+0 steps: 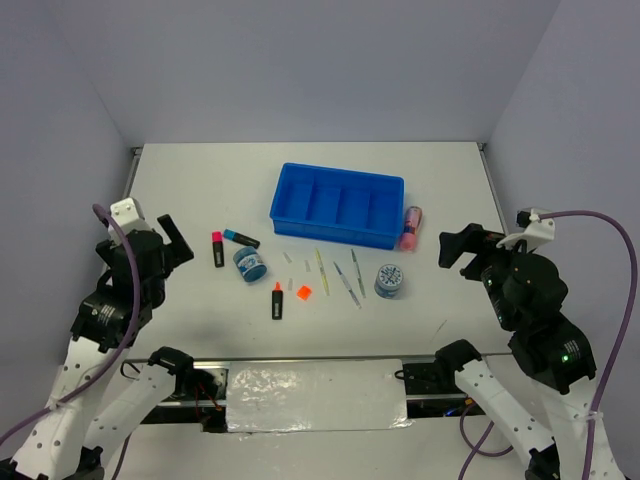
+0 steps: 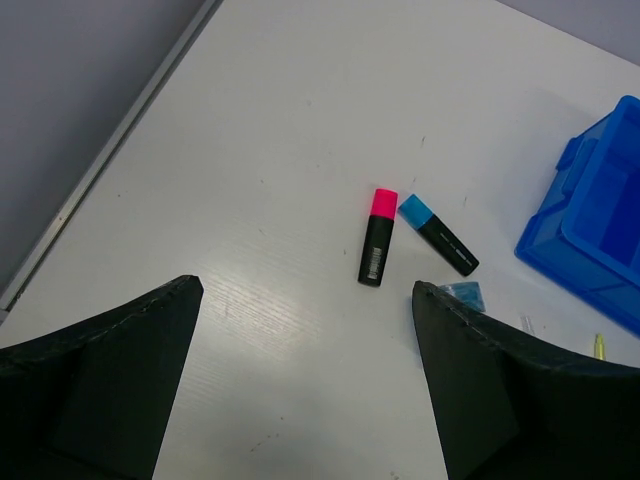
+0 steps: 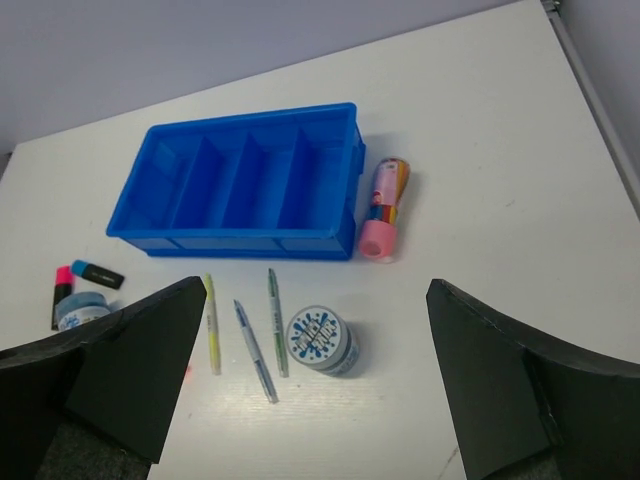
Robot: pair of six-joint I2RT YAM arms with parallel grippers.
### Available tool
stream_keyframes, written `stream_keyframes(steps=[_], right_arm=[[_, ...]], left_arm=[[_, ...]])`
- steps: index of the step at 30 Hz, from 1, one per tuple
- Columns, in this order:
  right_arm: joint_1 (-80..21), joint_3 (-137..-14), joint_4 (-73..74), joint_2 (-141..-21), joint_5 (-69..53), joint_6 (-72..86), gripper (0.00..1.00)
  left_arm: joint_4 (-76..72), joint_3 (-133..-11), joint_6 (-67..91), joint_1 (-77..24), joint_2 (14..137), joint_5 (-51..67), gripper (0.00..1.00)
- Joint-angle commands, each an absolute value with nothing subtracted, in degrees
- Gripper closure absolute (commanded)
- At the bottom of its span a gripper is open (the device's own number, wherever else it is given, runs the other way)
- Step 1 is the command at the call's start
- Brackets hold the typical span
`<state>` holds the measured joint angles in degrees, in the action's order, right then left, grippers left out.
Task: Sort the stationery into containers
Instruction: Pick up the pen from the center of the board.
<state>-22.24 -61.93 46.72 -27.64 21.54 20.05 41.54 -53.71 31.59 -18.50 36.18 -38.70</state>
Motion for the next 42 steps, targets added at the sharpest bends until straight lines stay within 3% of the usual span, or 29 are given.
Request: stream_keyframes(steps=[1, 5, 12, 18, 25, 28, 31, 35, 42], right_arm=[[-22.06, -61.35, 41.60, -26.46, 18.38, 20.04, 0.00], [-22.06, -59.06, 37.88, -25.48, 14.59, 21.18, 0.00], [-22.06, -59.67, 38.49, -33.64, 7.48, 22.32, 0.00], [-22.06, -62.05, 42.54, -38.41, 5.19, 21.10, 0.00], [-22.06, -59.59, 41.31, -38.23, 4.05, 21.01, 0.00], [-21.97, -58.45, 40.69, -37.79, 2.82, 19.96, 0.00], [-22.06, -58.01, 41.13, -37.44, 2.73, 19.51, 0.00], [-22.15, -57.04, 40.78, -36.04, 0.97, 19.16, 0.00], [-22.15, -56.25, 40.34, -34.45, -2.19, 18.46, 0.00]], left_arm=[[39.90, -54.49, 30.85, -18.19, 37.87, -38.06, 0.01], [39.73, -54.41, 30.59, -18.19, 38.58, -37.01, 0.01], [39.90, -54.84, 31.72, -18.19, 38.50, -32.35, 0.01], [46.58, -58.62, 38.23, -19.68, 43.15, -21.72, 0.01], [51.41, -58.28, 52.37, -36.89, 49.74, -29.69, 0.01], [51.59, -56.60, 58.35, -50.13, 55.18, -33.92, 0.01], [52.03, -56.51, 62.31, -56.84, 63.79, -35.94, 0.01], [48.61, -54.76, 64.25, -58.89, 71.71, -35.69, 0.01], [38.42, -50.01, 61.79, -58.80, 76.46, -34.81, 0.11]])
